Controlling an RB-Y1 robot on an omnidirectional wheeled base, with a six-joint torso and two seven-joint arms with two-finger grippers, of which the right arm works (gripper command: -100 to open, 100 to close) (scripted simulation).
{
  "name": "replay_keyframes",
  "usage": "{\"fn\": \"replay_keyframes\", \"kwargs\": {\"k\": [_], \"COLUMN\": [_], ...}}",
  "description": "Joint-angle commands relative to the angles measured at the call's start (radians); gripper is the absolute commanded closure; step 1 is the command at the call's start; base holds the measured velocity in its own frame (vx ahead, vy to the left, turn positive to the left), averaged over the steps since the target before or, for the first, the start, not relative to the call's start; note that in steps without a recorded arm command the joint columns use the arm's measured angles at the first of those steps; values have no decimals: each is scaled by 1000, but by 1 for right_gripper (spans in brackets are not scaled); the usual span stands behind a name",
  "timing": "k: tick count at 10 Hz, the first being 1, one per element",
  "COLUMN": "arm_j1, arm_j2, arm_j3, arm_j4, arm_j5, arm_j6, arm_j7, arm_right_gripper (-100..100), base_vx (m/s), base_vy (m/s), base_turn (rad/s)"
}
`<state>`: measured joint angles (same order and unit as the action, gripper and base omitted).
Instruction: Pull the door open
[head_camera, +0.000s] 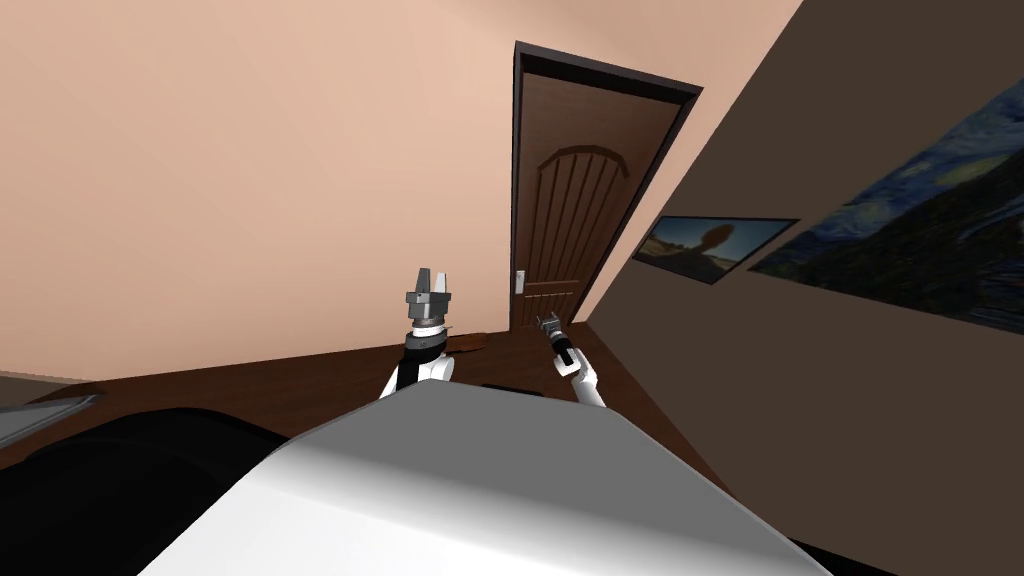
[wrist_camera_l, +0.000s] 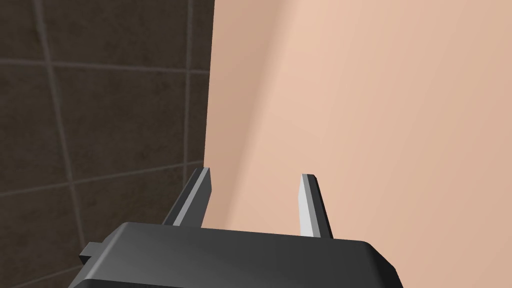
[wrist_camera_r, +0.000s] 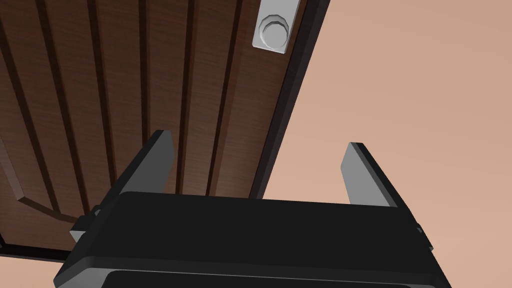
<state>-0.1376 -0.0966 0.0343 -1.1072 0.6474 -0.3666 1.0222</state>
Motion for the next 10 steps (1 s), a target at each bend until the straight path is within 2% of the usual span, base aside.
{"fn": "replay_keyframes", "kwargs": {"k": [1,6,8,10], "arm_j1": [-21,-94,-130,-155], "arm_j2": [0,13,29,45], "arm_j3": [-24,-108,-150,-178], "arm_j4": [29,111,150,177], "arm_j5": [-5,-19,-26,-30], "arm_j6": [-11,-26,-35,-40], "arm_j7": [9,35,49,59], "arm_right_gripper": [-100,-100,-100,-100], "base_vx": [3,43,114,177], "base_vy": [8,19,38,25], "base_turn": [73,109,117,69]}}
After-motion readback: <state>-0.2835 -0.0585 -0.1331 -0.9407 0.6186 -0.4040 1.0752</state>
